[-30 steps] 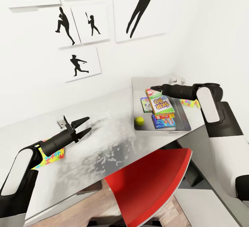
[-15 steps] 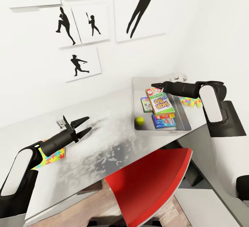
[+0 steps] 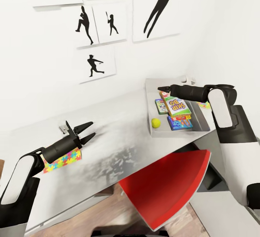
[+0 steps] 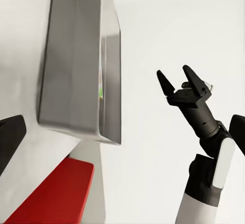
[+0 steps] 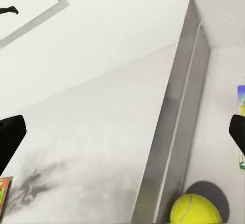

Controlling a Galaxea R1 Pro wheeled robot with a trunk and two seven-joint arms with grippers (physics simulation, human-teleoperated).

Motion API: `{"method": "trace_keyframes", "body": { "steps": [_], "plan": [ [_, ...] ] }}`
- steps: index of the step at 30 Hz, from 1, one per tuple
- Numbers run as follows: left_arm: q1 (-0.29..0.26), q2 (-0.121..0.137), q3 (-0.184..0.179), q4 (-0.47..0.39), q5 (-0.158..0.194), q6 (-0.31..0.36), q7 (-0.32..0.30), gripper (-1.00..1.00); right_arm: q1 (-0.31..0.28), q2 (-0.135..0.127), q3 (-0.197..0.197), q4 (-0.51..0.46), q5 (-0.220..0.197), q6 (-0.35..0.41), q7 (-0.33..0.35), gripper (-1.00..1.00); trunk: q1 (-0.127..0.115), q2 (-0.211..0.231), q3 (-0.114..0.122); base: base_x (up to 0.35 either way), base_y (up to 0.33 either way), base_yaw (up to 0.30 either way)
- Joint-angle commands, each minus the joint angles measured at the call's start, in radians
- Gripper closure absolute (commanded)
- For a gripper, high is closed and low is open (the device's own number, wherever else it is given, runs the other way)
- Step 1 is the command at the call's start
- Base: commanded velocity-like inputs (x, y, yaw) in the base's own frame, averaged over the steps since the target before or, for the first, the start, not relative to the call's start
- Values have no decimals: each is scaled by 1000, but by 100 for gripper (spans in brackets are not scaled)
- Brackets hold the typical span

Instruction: Put all the toys in the child's room - the three board games (two on the bed and one on the table), the two jigsaw puzzles on the table, and the tennis ball on the table - inside the toy box on the table in the child's room.

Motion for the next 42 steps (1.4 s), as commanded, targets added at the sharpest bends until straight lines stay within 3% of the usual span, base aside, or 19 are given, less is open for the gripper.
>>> {"method": "trace_keyframes", "body": {
  "steps": [1, 22, 42],
  "plan": [
    [-1, 0, 1, 1, -10, 4, -11, -100, -1, 0, 1, -3, 10, 3, 10, -100, 0, -2, -1, -95, 251, 0],
    [-1, 1, 2, 1, -10, 4, -15, -100, 58, 7, 3, -84, 12, 3, 6, -100, 0, -2, -1, -84, 252, 0],
    [-1, 3, 3, 1, -10, 2, -22, -100, 66, 13, 8, -108, 13, 3, 4, -100, 0, -2, 12, -11, 45, 122]
  ]
}}
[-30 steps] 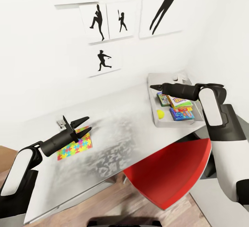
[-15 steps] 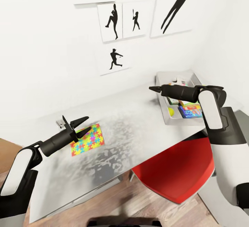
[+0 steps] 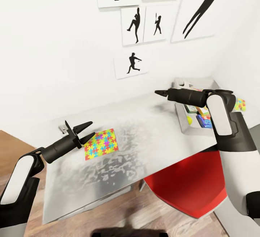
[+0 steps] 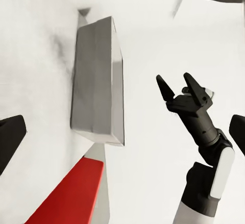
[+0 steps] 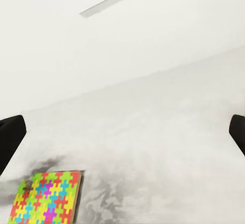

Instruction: Put all the toys in the child's room - the three board games (two on the bed and one on the table), the two jigsaw puzzles on the table, and the tennis ball on the table - inside the toy box on the table in the child's room.

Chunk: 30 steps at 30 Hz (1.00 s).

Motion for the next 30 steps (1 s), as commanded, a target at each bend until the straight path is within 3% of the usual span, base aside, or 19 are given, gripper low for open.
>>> {"method": "trace_keyframes", "body": {
  "steps": [1, 10, 17, 20, 22, 23, 25, 26, 28, 29, 30],
  "plan": [
    [-1, 0, 1, 0, -10, 4, -10, -100, -1, -1, 0, 0, 11, 3, 10, -100, 1, -2, 0, -2, 9, 195],
    [0, 2, 7, 1, -11, 4, -10, -100, 6, 7, 6, 16, 12, 3, 10, -100, 1, -2, 8, -1, 4, 215],
    [8, 3, 41, 1, -11, 9, -9, -100, 35, 22, 8, 39, 12, 3, 10, -100, 1, -2, 12, 0, 1, 179],
    [19, 7, 68, 1, -15, 12, -9, -100, 59, 29, 9, 57, 13, 3, 10, -100, 1, -2, 13, 0, 1, 93],
    [39, 22, 111, 3, -17, 13, -9, -100, 84, 34, 14, 87, 13, 3, 10, -100, 1, -2, 13, 0, 0, 62],
    [39, 22, 111, 3, -17, 13, -9, -100, 84, 34, 14, 87, 13, 3, 10, -100, 1, -2, 13, 0, 0, 55],
    [66, 46, 166, 5, -14, 14, -10, -100, 101, 37, 27, 140, 13, 3, 12, -100, 1, -2, 13, 0, 0, 39],
    [66, 46, 166, 5, -14, 14, -10, -100, 101, 37, 27, 140, 13, 3, 12, -100, 1, -2, 14, 0, 0, 35],
    [94, 68, 220, 6, -12, 16, -12, -100, 115, 38, 44, 197, 12, 3, 15, -100, 1, -2, 14, 0, 0, 25],
    [94, 68, 220, 6, -12, 16, -12, -100, 115, 38, 44, 197, 12, 3, 15, -100, 1, -2, 14, 0, 0, 22],
    [107, 76, 243, 6, -11, 16, -13, -100, 123, 37, 51, 221, 12, 3, 16, -100, 1, -2, 14, 0, 0, 18]
  ]
}}
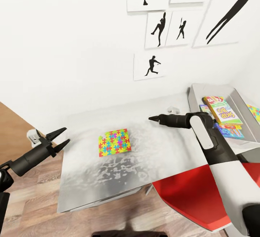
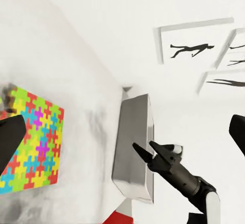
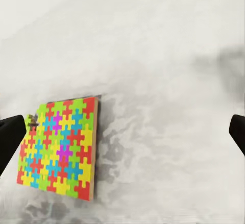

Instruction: Put all the toys in the child's room - the three board games (two on the bed and one on the table), the two jigsaw puzzles on the table, and the tennis ball on the table - inside the toy box on the table in the child's room.

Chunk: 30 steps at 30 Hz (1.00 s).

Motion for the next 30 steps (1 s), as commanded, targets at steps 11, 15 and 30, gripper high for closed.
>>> {"method": "trace_keyframes", "body": {
  "steps": [11, 15, 30],
  "plan": [
    [74, 34, 151, -2, -8, 18, -19, -100, 108, 6, 25, 83, 7, 3, 16, -100, 1, -2, -1, 0, 0, 9],
    [95, 39, 196, 0, -8, 23, -20, -100, 128, 7, 26, 91, 6, 3, 17, -100, 1, -2, -1, 0, 0, 3],
    [233, 50, 434, 6, -17, 31, -19, -100, 158, 11, 35, 96, 6, 3, 16, -100, 1, -2, -1, 0, 0, 0]
  ]
}}
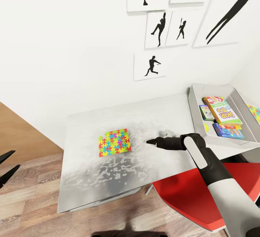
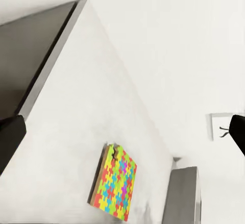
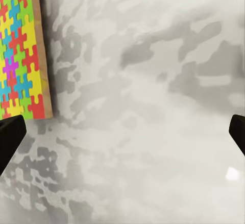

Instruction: Put all the toys in the child's room - the three board games (two on the bed and one on the table), the two jigsaw puzzles on the table, and the tennis ball on the table - inside the toy box on the table in the child's room.

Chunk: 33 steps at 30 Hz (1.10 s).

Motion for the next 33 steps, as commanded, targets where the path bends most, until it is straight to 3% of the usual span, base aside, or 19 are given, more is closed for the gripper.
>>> {"method": "trace_keyframes", "body": {
  "steps": [1, 8, 17, 28, 33],
  "plan": [
    [10, 0, 16, 1, -12, 5, -10, -100, 0, 0, 2, 0, 10, 2, 10, -100, 1, -2, -1, 0, 0, 0],
    [52, -4, 55, 3, -19, 5, -8, -100, 2, 10, 6, -1, 11, 2, 10, -100, 1, -2, -1, 0, 0, 0],
    [86, -4, 70, 15, -33, 1, -6, -100, 3, 26, 12, -3, 13, 2, 10, -100, 1, -2, -1, 0, 0, 0],
    [101, -11, 73, 32, -157, -2, -6, -100, -4, 32, 14, -6, 15, 2, 9, -100, 1, -2, -1, 0, 0, 0],
    [103, -13, 70, 51, -188, -4, -6, -100, -9, 34, 13, -3, 19, 2, 6, -100, 1, -2, -1, 0, 0, 0]
  ]
}}
